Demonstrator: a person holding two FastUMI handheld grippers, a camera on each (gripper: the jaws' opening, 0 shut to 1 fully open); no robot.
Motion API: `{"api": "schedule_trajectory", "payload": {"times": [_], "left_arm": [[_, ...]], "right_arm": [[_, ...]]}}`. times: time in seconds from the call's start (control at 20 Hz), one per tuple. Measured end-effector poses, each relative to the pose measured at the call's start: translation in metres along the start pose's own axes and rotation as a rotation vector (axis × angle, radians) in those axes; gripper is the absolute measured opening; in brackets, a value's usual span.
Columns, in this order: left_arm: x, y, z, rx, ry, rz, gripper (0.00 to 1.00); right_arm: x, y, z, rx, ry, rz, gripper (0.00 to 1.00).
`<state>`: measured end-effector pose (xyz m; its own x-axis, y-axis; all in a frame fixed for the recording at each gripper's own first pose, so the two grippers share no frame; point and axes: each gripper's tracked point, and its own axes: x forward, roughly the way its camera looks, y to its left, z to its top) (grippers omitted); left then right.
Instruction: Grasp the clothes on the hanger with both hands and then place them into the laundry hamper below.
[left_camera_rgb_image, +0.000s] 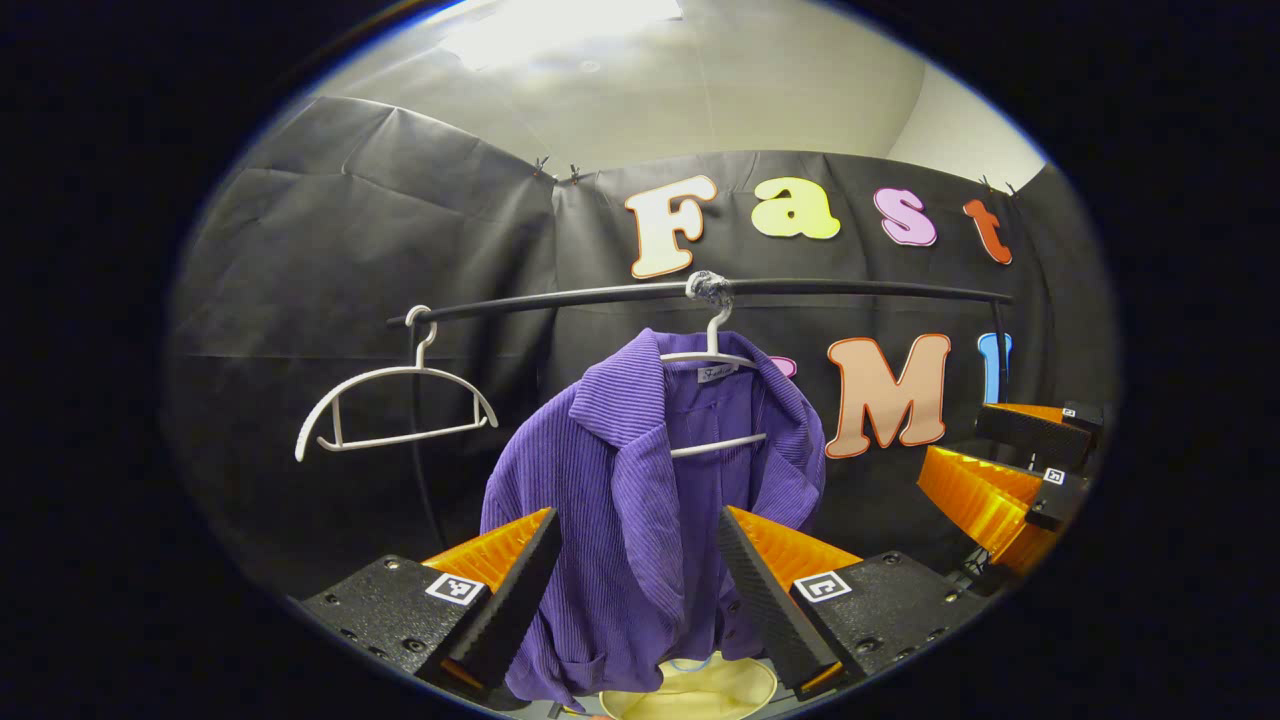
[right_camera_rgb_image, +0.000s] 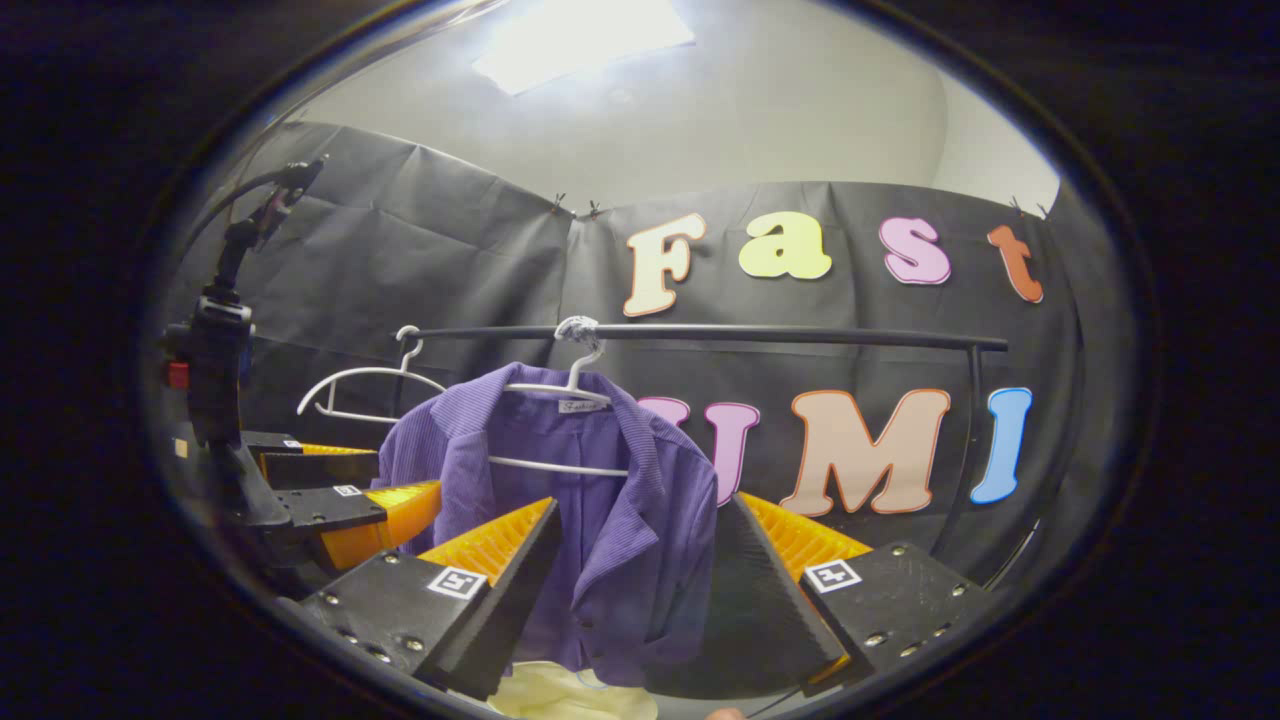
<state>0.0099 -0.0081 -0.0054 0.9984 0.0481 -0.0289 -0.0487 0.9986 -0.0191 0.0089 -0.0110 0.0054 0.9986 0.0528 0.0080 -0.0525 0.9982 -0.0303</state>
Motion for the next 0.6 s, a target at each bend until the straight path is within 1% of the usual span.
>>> {"api": "schedule_trajectory", "payload": {"times": [0.1, 0.2, 0.25, 0.3, 0.6], "left_arm": [[0.0032, 0.0001, -0.0003, -0.003, 0.003, 0.005, 0.96], [0.0049, 0.0016, -0.0006, 0.001, 0.004, 0.014, 0.95], [0.006, 0.002, -0.0006, 0.004, 0.005, 0.016, 0.96], [0.0061, 0.002, -0.0006, 0.007, 0.005, 0.018, 0.95], [0.0098, 0.002, -0.0036, 0.003, 0.018, 0.014, 0.96]], "right_arm": [[0.0034, 0.0011, -0.0007, -0.002, -0.001, 0.006, 1.0], [0.0051, 0.0002, -0.0013, 0.0, 0.001, 0.01, 1.0], [0.0057, -0.0011, -0.0011, -0.004, 0.0, 0.009, 0.99], [0.006, -0.0019, -0.0016, -0.008, 0.001, 0.008, 0.99], [0.0055, -0.0015, -0.004, -0.014, 0.002, 0.001, 0.99]]}}
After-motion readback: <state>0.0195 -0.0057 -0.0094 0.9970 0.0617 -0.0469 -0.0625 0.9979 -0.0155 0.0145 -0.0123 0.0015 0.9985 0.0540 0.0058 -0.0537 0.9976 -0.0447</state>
